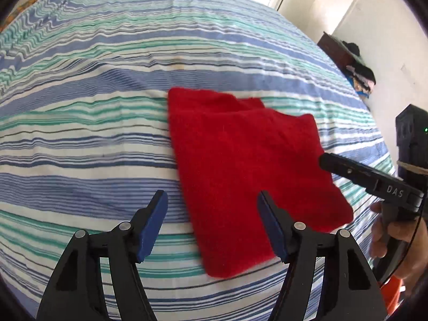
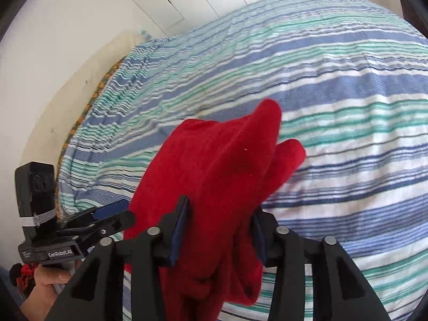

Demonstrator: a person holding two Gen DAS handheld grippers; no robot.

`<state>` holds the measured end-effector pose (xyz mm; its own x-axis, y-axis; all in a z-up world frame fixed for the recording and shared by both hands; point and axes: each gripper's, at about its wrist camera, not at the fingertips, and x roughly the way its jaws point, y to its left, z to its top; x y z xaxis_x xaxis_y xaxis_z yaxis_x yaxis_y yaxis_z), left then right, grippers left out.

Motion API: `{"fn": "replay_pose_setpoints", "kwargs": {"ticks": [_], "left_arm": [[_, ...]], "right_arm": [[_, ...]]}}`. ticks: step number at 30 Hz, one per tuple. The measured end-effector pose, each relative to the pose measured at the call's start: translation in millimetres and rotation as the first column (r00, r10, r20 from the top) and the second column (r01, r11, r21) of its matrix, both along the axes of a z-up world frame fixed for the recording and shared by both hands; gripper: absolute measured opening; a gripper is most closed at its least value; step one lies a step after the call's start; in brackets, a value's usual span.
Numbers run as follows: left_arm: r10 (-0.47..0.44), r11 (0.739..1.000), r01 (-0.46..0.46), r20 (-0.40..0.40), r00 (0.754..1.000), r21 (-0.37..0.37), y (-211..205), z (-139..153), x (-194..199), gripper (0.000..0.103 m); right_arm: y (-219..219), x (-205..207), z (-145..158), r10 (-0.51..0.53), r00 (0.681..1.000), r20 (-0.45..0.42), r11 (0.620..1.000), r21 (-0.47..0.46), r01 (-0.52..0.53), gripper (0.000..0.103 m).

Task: Fold small clothes

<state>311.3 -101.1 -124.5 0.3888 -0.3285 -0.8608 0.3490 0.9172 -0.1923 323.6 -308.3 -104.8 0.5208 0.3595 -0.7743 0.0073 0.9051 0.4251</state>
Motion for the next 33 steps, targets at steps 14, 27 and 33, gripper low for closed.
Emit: {"fn": "replay_pose_setpoints", "kwargs": {"ticks": [14,27,33], "left_arm": [[0.099,0.948,-0.212,0.413,0.905,0.238,28,83,-180,0.099],[0.153,0.956,-0.205,0.238,0.959,0.21,53,115,-226,0.1],[0.148,0.96,-0.191,0.203,0.968,0.207,54,116,-232,0.1]], "right_arm": [[31,-202,74,-0.033,0.993,0.11,0.929,-0.362,0.071,0.103],[79,-275,118,-0.014,0.994,0.11,0.877,-0.476,0.065,0.103],[92,-285,124,0.021,0.994,0.105,0.845,-0.533,0.038,0.103]]}}
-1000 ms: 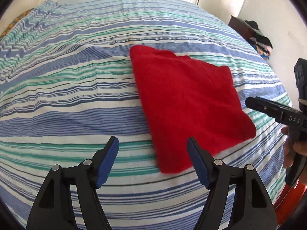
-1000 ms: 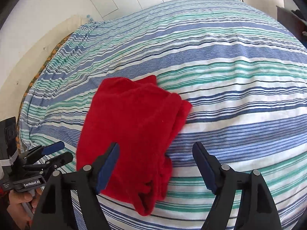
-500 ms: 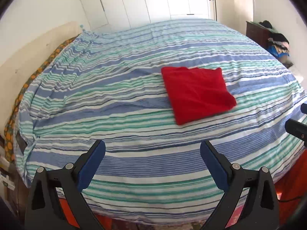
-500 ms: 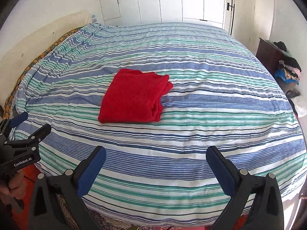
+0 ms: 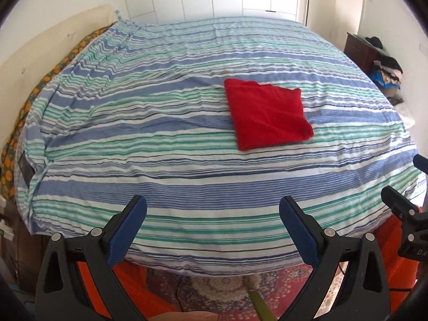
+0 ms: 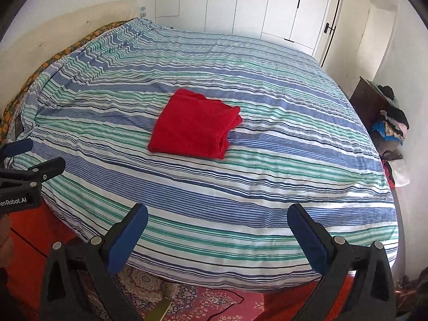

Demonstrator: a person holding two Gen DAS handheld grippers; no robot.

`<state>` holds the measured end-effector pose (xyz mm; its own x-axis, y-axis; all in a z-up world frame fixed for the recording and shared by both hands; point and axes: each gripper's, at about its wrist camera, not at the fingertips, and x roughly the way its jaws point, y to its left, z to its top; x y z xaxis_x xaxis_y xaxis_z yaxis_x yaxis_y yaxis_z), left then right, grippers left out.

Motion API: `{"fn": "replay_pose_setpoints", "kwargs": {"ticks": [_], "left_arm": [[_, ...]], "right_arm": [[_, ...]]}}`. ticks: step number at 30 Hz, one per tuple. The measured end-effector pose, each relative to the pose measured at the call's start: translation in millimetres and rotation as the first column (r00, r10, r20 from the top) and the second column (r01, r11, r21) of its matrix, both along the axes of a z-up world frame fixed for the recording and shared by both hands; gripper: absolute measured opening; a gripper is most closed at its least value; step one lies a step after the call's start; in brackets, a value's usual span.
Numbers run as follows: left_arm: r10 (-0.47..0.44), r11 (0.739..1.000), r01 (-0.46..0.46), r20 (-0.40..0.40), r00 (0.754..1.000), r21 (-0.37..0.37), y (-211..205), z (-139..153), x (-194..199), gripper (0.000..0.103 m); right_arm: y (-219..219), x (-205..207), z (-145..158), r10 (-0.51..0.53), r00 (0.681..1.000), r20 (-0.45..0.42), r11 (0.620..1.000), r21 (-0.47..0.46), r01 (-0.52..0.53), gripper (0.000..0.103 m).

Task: Fold small clothes

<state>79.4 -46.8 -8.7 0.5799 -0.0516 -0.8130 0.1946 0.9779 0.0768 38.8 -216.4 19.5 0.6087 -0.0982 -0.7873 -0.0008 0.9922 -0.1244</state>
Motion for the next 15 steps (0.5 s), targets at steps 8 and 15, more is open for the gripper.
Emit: {"fn": "replay_pose_setpoints", "kwargs": {"ticks": [8,15], "left_arm": [[-0.02,1.0,0.02,-0.042,0.999,-0.004,-2,-5,-9,0.1],[-0.026,1.0,0.026,-0.048,0.998,0.003,1,-6,-17,0.1]], "right_arm": [[10,-5,10,0.026,1.0,-0.001,0.999,-0.025,-0.026,0.103],[14,-5,13,0.04,0.999,-0.005,0.999,-0.029,-0.04,0.103]]}}
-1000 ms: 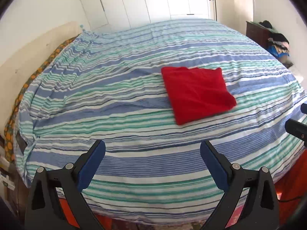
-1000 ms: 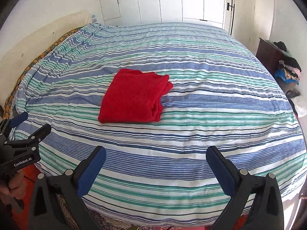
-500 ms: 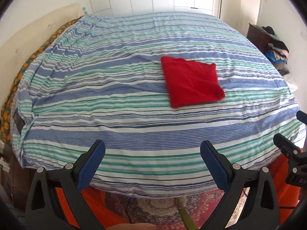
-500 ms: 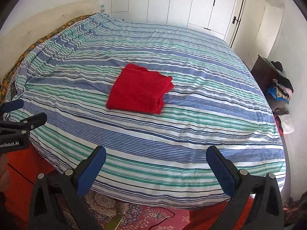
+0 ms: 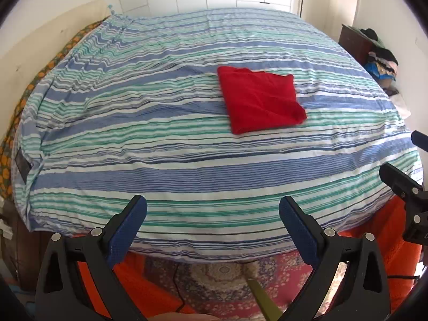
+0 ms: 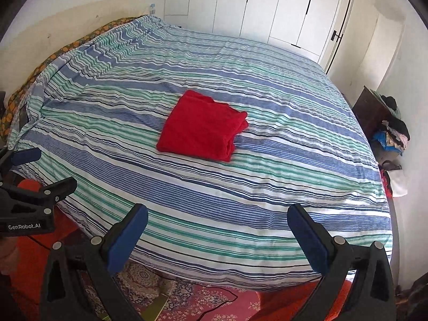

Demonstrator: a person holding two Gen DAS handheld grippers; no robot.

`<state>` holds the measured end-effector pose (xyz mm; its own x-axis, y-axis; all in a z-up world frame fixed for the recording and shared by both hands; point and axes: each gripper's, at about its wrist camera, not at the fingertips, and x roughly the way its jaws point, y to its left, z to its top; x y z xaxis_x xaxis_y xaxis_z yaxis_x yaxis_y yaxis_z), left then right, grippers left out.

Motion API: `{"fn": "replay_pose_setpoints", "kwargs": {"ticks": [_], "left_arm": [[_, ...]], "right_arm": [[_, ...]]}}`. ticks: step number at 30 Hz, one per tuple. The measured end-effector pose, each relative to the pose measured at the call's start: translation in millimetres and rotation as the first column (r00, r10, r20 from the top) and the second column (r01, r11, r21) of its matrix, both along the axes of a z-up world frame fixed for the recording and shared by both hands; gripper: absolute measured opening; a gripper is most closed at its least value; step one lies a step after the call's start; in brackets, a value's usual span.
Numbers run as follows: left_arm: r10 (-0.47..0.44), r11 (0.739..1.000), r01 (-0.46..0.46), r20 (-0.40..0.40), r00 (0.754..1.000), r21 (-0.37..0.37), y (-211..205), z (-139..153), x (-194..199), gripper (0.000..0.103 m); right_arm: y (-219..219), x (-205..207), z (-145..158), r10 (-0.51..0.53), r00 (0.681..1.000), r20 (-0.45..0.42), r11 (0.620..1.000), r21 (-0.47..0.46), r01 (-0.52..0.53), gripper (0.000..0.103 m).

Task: Fold small clothes

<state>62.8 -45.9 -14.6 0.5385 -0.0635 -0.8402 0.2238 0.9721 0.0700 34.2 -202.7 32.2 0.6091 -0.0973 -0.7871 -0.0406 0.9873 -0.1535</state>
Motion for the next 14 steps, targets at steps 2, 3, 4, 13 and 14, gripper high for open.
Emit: {"fn": "replay_pose_setpoints", "kwargs": {"ticks": [2,3,4,13,14], "left_arm": [[0.002,1.0,-0.002,0.0,1.0,0.008,1.1,-0.7,0.3,0.1],[0.002,1.0,-0.002,-0.001,1.0,0.009,1.7,-1.0,0.3,0.1],[0.001,1.0,-0.001,-0.004,1.0,0.007,2.6,-1.0,0.8,0.1],[-0.012,0.999,0.01,-0.027,1.0,-0.045,6.3,1.2,-1.2,0.1],[-0.011,0.999,0.011,-0.024,1.0,-0.04,5.6,1.8,-1.9,0.1]], "right_arm": [[0.2,0.0,-0.9,-0.002,1.0,-0.001,1.0,-0.003,0.002,0.103],[0.3,-0.2,-1.0,-0.003,1.0,0.0,1.0,-0.004,0.003,0.103],[0.7,-0.3,-1.0,-0.003,1.0,0.0,1.0,-0.002,0.003,0.103],[1.6,-2.2,-6.7,0.003,1.0,-0.015,1.0,0.002,-0.003,0.103],[1.7,-2.2,-5.7,0.003,1.0,-0.013,1.0,0.005,-0.003,0.103]]}}
